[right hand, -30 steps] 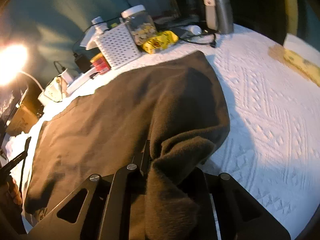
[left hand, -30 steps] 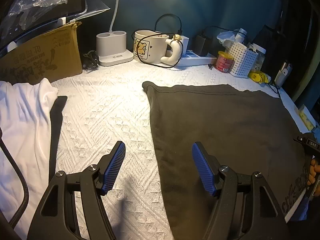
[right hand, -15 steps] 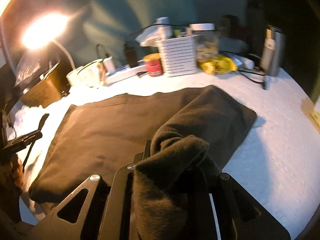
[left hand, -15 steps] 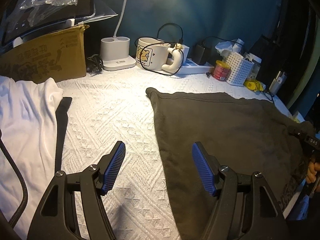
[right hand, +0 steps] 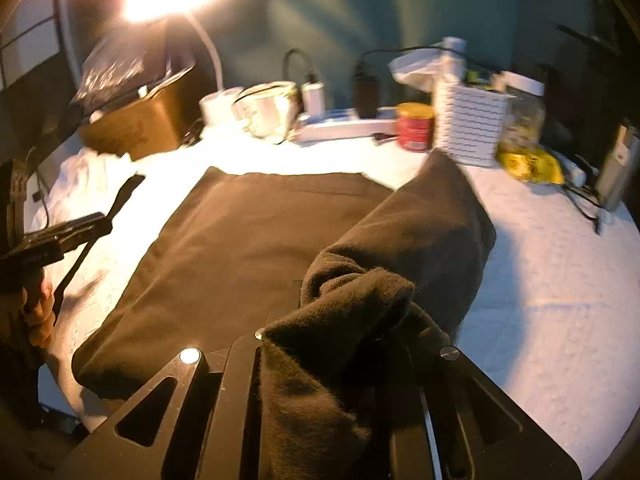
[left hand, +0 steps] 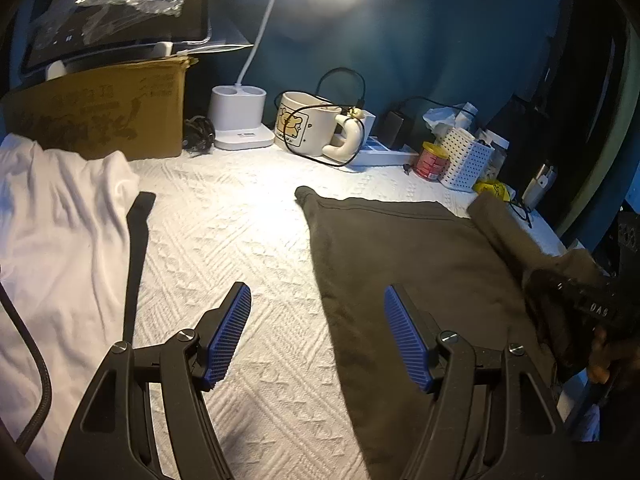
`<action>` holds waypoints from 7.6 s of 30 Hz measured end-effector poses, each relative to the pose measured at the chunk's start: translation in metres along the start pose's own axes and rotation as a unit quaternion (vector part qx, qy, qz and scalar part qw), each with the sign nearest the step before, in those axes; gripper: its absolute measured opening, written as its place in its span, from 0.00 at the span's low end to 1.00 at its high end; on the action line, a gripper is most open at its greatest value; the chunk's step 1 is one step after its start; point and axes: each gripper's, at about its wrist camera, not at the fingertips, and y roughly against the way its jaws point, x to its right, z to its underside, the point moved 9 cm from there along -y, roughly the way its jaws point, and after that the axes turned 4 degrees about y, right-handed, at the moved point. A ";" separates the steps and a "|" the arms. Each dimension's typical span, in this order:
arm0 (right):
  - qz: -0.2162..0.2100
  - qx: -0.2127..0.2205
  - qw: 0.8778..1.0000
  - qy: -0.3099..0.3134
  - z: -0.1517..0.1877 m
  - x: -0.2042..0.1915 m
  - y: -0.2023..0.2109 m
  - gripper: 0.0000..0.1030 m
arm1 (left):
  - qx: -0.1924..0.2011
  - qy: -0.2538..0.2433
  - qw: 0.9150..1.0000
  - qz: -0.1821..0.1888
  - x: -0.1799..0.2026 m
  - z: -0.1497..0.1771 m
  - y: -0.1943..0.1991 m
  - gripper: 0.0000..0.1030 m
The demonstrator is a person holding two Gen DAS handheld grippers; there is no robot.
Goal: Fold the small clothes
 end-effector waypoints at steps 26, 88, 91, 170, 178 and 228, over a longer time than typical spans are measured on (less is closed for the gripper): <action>-0.015 -0.076 0.988 0.137 0.022 -0.126 -0.043 0.35 | 0.012 0.013 1.000 -0.007 -0.030 0.012 0.024 0.67; -0.032 -0.016 0.996 -0.078 0.018 0.080 -0.022 0.55 | -0.143 -0.268 0.952 -0.025 0.155 0.004 -0.128 0.67; -0.034 -0.022 0.996 -0.073 0.013 0.078 -0.031 0.55 | -0.125 -0.261 0.955 -0.061 0.129 -0.007 -0.128 0.67; 0.014 0.019 0.999 -0.030 -0.086 0.098 -0.085 0.07 | -0.093 -0.038 0.994 0.034 0.033 -0.041 -0.088 0.07; 0.019 0.020 0.999 -0.038 -0.055 0.085 -0.049 0.08 | -0.091 -0.049 0.994 0.044 0.056 -0.022 -0.066 0.07; 0.029 0.001 0.998 -0.050 0.105 0.028 0.042 0.08 | -0.115 -0.140 0.969 0.169 0.133 0.122 0.053 0.01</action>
